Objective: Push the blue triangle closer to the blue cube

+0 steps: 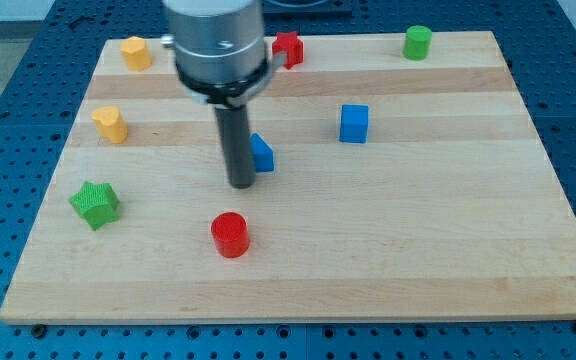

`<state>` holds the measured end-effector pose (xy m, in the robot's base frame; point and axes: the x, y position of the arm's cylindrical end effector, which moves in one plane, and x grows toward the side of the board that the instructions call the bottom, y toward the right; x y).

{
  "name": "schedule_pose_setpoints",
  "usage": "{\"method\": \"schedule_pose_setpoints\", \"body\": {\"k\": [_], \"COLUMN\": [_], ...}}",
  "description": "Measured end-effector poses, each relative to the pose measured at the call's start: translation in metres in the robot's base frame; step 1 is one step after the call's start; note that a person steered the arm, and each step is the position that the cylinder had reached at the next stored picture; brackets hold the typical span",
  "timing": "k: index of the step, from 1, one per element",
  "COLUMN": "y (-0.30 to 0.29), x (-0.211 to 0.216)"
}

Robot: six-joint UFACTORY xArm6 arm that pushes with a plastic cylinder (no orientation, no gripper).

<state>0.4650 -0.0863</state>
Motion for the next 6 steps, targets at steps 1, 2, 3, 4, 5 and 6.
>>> {"method": "schedule_pose_setpoints", "body": {"k": [1, 2, 3, 4, 5, 6], "y": [-0.006, 0.035, 0.088, 0.117, 0.122, 0.111], "x": [-0.015, -0.039, -0.045, -0.045, -0.047, -0.046]}}
